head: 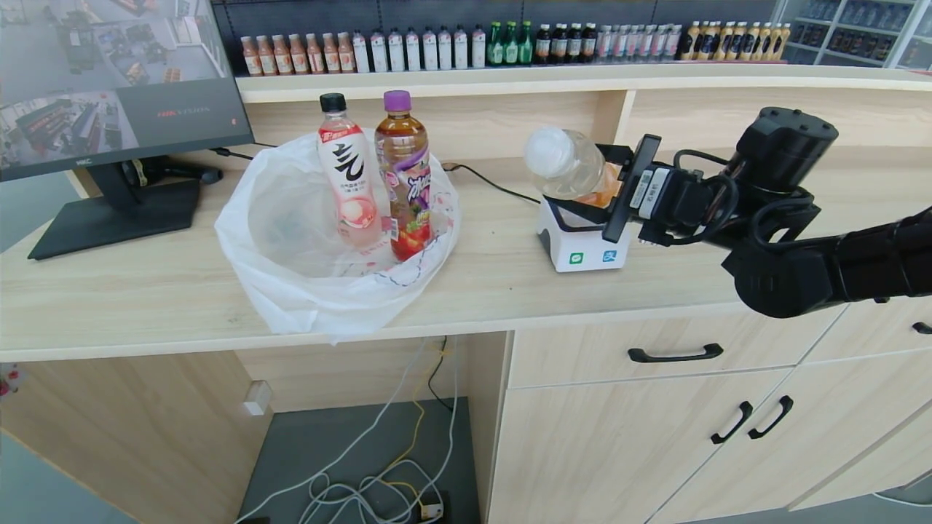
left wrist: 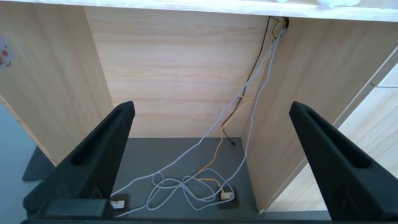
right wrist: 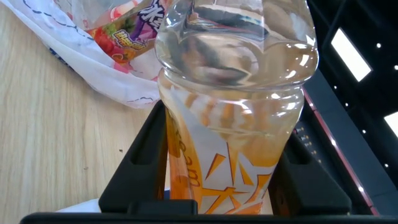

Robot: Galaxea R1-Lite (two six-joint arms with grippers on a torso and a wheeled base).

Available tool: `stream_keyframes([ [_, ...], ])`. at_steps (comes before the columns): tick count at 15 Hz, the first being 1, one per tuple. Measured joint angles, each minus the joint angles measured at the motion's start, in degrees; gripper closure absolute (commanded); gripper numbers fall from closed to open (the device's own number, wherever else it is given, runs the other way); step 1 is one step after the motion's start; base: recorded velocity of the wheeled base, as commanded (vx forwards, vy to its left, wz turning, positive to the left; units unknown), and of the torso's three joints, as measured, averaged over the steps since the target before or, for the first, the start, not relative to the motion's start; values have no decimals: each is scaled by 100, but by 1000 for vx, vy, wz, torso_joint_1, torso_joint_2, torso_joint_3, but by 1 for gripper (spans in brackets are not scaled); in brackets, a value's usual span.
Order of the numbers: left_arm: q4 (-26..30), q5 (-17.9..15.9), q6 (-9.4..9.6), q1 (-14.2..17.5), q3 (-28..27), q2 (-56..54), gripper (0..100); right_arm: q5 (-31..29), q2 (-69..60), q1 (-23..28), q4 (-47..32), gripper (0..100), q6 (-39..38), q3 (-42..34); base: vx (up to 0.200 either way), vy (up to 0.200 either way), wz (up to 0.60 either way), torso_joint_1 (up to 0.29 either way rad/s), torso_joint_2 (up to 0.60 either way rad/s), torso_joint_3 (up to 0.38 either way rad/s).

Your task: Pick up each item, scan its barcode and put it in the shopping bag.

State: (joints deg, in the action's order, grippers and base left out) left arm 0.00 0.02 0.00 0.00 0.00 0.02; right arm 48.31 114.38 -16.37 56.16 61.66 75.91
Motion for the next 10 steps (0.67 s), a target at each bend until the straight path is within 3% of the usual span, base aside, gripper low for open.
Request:
stream_keyframes([
  [10,0,0,0,0,0,0,0,-28,-24,-38,219,100,-13,-245,0,0,0,0,0,0],
])
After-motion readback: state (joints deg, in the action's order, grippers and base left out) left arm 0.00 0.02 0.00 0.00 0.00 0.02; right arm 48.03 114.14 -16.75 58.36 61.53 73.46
